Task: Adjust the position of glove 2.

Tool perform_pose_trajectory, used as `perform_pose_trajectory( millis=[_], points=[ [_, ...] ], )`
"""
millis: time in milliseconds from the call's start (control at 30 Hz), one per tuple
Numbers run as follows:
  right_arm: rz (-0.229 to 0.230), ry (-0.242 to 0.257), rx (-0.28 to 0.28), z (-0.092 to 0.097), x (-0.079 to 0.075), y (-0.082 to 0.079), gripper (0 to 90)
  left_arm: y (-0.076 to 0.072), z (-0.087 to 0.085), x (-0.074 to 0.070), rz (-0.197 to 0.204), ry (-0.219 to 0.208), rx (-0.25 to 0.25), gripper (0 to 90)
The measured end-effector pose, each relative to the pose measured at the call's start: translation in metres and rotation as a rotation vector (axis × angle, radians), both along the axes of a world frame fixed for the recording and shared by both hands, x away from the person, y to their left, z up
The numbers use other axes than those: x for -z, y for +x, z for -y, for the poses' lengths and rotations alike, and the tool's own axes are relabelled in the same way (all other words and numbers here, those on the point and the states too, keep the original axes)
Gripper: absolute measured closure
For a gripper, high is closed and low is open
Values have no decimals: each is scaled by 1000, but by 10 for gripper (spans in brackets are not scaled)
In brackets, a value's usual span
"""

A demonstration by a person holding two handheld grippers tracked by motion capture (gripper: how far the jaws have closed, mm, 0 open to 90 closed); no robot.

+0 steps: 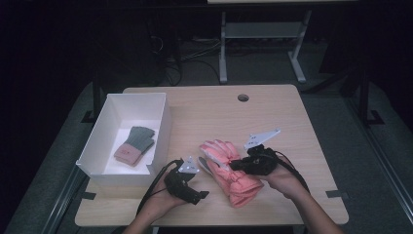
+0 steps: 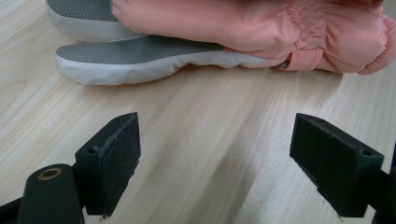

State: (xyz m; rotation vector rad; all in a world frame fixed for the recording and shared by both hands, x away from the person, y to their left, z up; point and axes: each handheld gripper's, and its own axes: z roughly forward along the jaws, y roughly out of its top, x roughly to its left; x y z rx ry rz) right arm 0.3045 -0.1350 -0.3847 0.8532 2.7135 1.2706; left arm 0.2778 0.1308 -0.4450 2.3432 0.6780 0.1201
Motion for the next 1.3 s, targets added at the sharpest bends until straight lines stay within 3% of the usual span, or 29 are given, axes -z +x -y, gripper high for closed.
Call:
perform_pose_trajectory(
  millis=[367,500,600,700,800,900,1000,1167,1300],
  points=[
    [-21,-36,-1,-10,11,3,860,0,0,1,2,-1,1,158],
    [-23,-23,-7,-10,12,3,788,0,0,1,0,3,5,158],
    [-7,3,7,-7,7,1,684,0,1,1,-1,1,5,159],
    [21,24,21,-1,1,0,642,0,1,2,-21,-10,3,186],
    [53,49,40,8,-7,0,691,0,-1,0,-26,-9,2,254],
    [73,58,69,19,-11,0,804,1,-4,-5,-24,-28,-1,396],
    [79,41,83,29,-11,1,889,3,-6,-8,-25,-34,-7,583],
    [92,23,119,44,-8,0,900,3,-5,-11,-66,-67,3,866],
    [91,-19,157,56,0,-3,900,4,-4,-13,-66,-48,-3,896]
  ],
)
